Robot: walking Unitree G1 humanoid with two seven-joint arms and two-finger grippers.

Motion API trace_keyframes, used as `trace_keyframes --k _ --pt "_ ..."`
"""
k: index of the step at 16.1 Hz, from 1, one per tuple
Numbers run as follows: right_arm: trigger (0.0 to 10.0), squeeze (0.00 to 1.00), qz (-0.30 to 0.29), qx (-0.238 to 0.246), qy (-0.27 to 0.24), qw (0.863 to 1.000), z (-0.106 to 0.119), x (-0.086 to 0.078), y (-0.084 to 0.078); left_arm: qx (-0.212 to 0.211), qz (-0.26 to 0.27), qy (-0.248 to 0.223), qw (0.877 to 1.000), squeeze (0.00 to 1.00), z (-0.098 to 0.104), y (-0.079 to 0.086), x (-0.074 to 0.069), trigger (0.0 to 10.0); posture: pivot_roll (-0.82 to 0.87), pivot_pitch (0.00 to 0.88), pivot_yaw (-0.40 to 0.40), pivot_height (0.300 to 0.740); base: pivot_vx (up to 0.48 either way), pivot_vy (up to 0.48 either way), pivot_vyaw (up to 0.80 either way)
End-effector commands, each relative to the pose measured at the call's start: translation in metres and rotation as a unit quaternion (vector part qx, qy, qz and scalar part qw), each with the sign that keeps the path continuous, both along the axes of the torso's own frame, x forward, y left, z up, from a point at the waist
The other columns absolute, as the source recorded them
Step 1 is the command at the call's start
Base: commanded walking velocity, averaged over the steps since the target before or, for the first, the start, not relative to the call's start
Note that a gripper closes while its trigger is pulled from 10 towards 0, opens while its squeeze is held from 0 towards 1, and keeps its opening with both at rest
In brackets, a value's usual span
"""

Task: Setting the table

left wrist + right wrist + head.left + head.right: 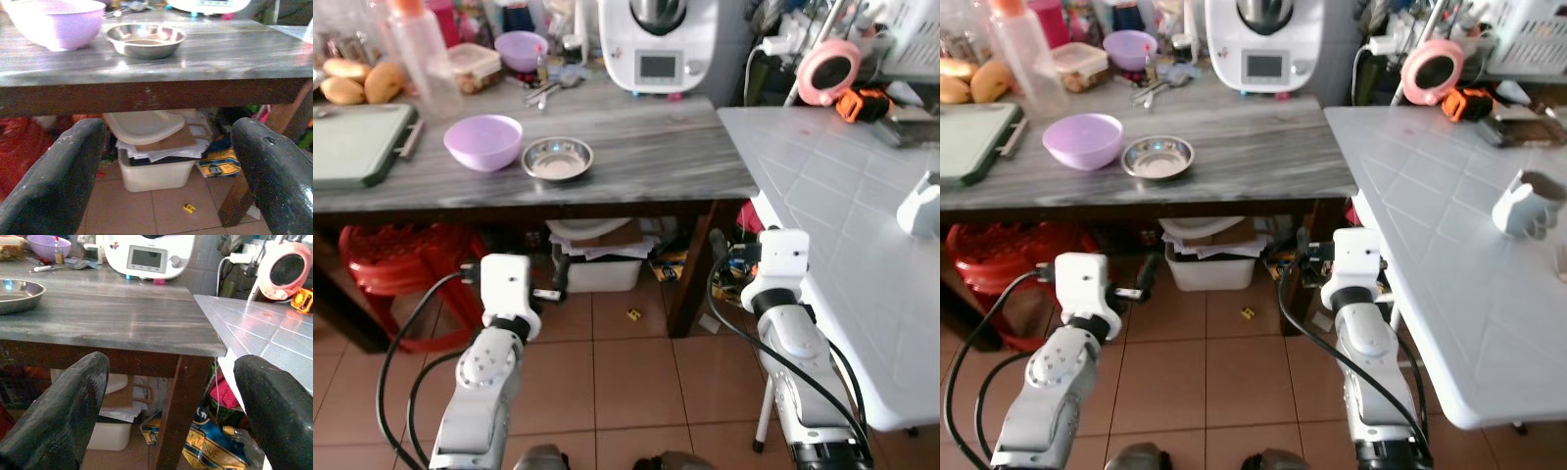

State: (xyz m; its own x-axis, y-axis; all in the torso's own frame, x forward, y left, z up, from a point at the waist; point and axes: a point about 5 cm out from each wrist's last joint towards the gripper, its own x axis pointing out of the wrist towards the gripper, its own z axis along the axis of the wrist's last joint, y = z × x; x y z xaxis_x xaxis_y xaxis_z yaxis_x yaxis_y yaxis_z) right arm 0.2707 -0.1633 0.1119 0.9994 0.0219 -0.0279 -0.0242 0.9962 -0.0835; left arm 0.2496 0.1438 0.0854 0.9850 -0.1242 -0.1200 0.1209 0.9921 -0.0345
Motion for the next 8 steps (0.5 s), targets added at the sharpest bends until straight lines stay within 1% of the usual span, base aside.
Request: trace_keyframes --k 1,4,8 --pt "10.0 0.00 -0.001 0.001 -0.006 1.000 0.0043 0.0011 -0.0019 -0.001 0.000 0.001 1.000 0.00 0.0004 -0.0001 0.0018 10.0 0.00 0.000 -0.034 0.740 0.000 0.000 0.00" --pt "10.0 0.00 -0.001 0.000 -0.006 1.000 0.0045 0.0011 -0.0020 0.003 -0.004 0.004 1.000 0.00 -0.0006 -0.0010 0.0018 10.0 0.00 0.000 -0.034 0.740 0.000 0.000 0.00" --pt "10.0 0.00 -0.001 -0.001 -0.006 1.000 0.0051 0.0017 -0.0020 0.006 -0.007 0.006 1.000 0.00 -0.0016 -0.0008 0.0021 10.0 0.00 0.000 -0.030 0.740 -0.274 0.000 0.00"
